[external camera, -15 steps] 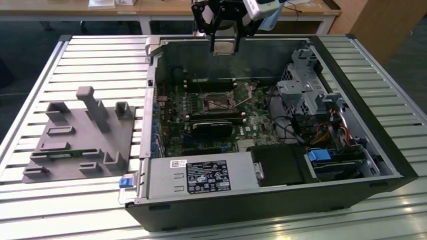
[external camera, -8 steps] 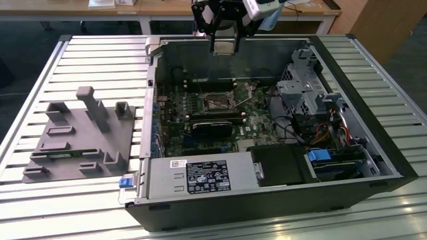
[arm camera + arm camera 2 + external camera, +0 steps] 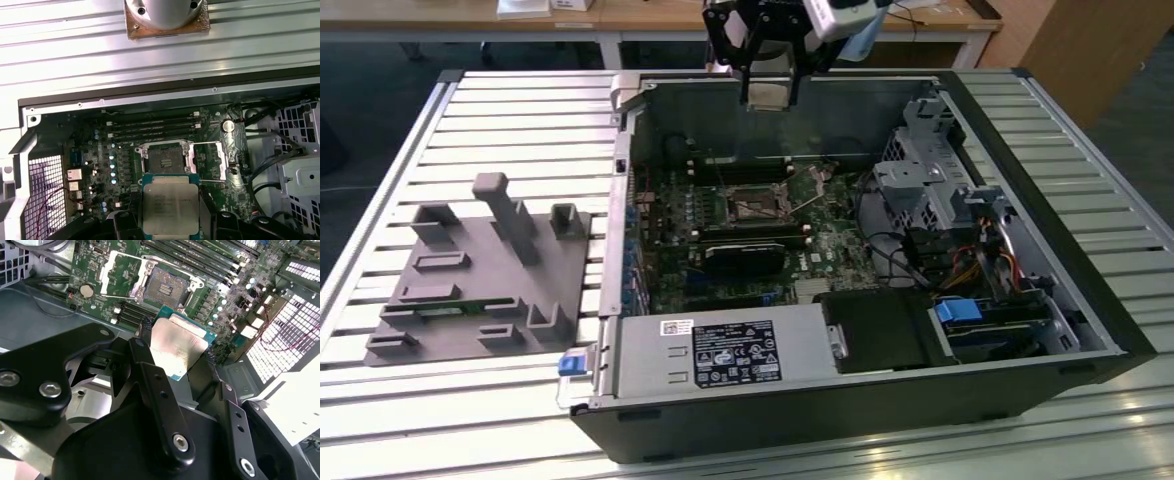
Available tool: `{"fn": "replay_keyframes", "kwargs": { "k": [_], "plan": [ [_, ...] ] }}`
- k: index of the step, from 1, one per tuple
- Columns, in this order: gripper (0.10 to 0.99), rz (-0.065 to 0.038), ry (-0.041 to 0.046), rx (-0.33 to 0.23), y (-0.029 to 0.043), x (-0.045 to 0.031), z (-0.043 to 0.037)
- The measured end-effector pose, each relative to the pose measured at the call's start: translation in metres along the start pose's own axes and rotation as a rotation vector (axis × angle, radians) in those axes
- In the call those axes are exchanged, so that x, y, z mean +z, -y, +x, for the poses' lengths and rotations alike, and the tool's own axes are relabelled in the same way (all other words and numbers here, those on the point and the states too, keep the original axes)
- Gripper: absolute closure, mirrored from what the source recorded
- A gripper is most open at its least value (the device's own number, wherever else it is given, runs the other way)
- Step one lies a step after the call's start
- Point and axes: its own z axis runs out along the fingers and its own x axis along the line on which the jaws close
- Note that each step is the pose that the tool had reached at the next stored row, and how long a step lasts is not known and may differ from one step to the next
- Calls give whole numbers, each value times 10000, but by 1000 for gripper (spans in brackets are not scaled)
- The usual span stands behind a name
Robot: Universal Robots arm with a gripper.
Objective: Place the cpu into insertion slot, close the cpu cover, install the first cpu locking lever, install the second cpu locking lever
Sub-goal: 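Place the cpu into insertion slot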
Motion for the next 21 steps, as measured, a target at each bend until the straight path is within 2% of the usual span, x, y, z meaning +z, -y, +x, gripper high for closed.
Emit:
{"fn": "replay_keyframes", "kwargs": {
  "k": [21],
  "plan": [
    [549,-12,51,565,0,2,0]
  ]
}}
